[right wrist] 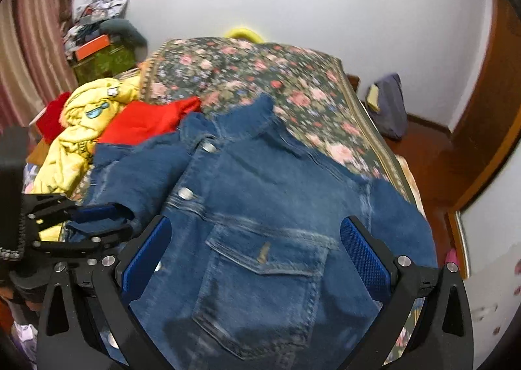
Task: Fold large clothes
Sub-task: 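Fold the held sleeve across the jacket body toward the right tool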
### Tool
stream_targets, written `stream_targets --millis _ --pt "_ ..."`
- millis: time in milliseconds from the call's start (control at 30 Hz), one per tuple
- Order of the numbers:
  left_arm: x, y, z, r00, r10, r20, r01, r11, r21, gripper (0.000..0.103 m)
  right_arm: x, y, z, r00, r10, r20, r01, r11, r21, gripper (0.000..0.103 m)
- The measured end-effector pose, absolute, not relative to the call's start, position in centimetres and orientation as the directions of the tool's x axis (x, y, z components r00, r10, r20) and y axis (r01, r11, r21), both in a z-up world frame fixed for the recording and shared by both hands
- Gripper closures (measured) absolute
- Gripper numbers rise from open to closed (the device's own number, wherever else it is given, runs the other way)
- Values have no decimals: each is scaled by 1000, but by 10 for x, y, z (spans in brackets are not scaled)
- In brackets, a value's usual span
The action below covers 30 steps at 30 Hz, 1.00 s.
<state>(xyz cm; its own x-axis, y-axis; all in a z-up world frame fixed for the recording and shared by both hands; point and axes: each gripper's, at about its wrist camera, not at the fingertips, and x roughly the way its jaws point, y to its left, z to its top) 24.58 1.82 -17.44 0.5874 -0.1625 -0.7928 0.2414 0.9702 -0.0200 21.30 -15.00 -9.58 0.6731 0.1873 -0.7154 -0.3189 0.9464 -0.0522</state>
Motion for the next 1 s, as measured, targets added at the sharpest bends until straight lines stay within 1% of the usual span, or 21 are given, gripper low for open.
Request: stream_targets --millis 67,100,200,300,333,400,433,533,567,700,767,800,867,933,967,1000 --pt "240 41 -165 611 -155 -777 199 979 -39 59 214 -134 -93 676 197 -710 -349 934 -74 0" --pt "238 54 -161 623 -143 -769 170 984 -46 58 214 -124 -91 677 204 -708 -371 924 -89 0" --pt "233 92 -154 657 -73 -750 80 996 -26 57 213 -93 -92 664 239 -709 -450 884 -123 0" --pt "227 125 -158 655 5 -755 -11 1000 -4 57 216 -58 -106 618 264 -741 -542 825 -158 0" --pt "226 137 -161 649 16 -760 -35 999 -9 57 220 -34 -121 582 251 -773 -593 782 -192 0" --pt "222 156 -169 632 28 -775 -75 997 -25 57 219 -26 -126 571 248 -782 -609 767 -202 0" --pt "218 166 -175 622 35 -782 -95 995 -31 57 222 -4 -142 539 224 -812 -658 714 -240 0" --pt "210 185 -190 596 44 -802 -135 990 -46 57 223 11 -156 512 206 -834 -694 671 -260 0" --pt "206 189 -194 588 44 -807 -145 988 -52 56 225 23 -169 499 164 -851 -711 639 -294 1" --pt "195 202 -213 557 34 -830 -175 982 -78 57 237 37 -186 477 107 -872 -722 614 -319 2" --pt "193 207 -224 538 30 -842 -185 979 -84 56 243 46 -194 490 72 -869 -720 595 -357 2" --pt "193 208 -227 531 30 -847 -189 978 -84 56 243 49 -196 493 68 -867 -722 587 -365 6" --pt "193 210 -234 519 27 -855 -193 977 -86 57 248 56 -198 496 83 -865 -736 569 -367 9" --pt "194 210 -238 512 21 -859 -195 977 -92 56 250 62 -198 493 110 -863 -750 556 -357 21" --pt "194 210 -240 510 18 -860 -195 976 -95 56 250 62 -198 493 110 -863 -750 556 -357 39" --pt "194 210 -241 509 15 -860 -194 976 -98 56 249 66 -201 493 105 -863 -752 550 -362 54"
